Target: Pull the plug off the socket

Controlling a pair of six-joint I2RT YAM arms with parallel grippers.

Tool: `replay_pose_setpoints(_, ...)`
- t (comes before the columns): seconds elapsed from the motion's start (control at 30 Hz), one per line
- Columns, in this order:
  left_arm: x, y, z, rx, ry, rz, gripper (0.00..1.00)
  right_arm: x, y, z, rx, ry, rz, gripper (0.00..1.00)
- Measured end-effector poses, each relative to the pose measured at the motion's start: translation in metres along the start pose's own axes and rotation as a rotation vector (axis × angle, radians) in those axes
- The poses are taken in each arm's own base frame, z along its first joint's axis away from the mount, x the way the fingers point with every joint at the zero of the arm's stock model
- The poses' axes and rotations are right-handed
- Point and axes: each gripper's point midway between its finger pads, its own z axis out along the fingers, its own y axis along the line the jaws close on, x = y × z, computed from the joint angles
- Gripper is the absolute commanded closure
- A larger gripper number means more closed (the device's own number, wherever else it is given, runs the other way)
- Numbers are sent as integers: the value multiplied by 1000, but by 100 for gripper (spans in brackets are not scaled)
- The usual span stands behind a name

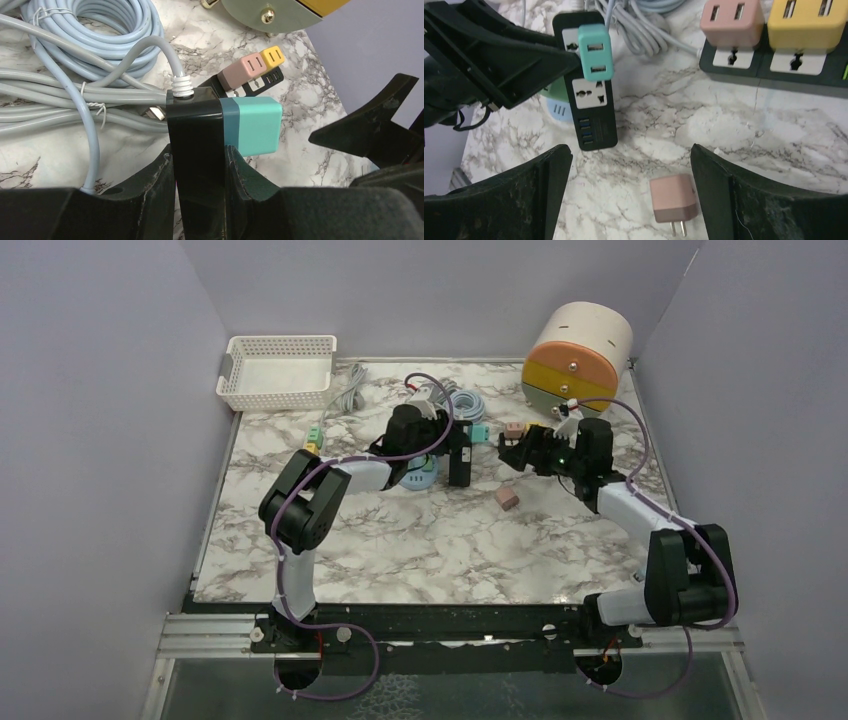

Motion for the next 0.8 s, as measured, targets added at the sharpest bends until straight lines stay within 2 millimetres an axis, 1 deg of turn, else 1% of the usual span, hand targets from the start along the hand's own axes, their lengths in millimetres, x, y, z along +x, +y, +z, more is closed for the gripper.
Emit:
replay_pose_setpoints(0.13,3,-3,1,9,7,0,100,-14,-4,13,-15,-79,-19,10)
replay_pose_setpoints(0.3,5,-7,3,17,12,-1,100,-24,-8,37,-69,-114,-19,12)
replay_pose_setpoints(0.4,6,-7,3,19,15,-4,100,-28,-6,45,-108,-132,-14,13)
replay_pose_setpoints(0.5,8,-9,4,25,20,-4,100,-36,-1,53,-152,-152,-10,15)
replay_pose_setpoints(0.63,9,-9,4,25,22,-8,100,-46,9,66,-208,-169,-21,25)
replay_pose_setpoints(0.8,9,-10,4,27,23,-9,100,-50,21,84,-259,-156,-23,40)
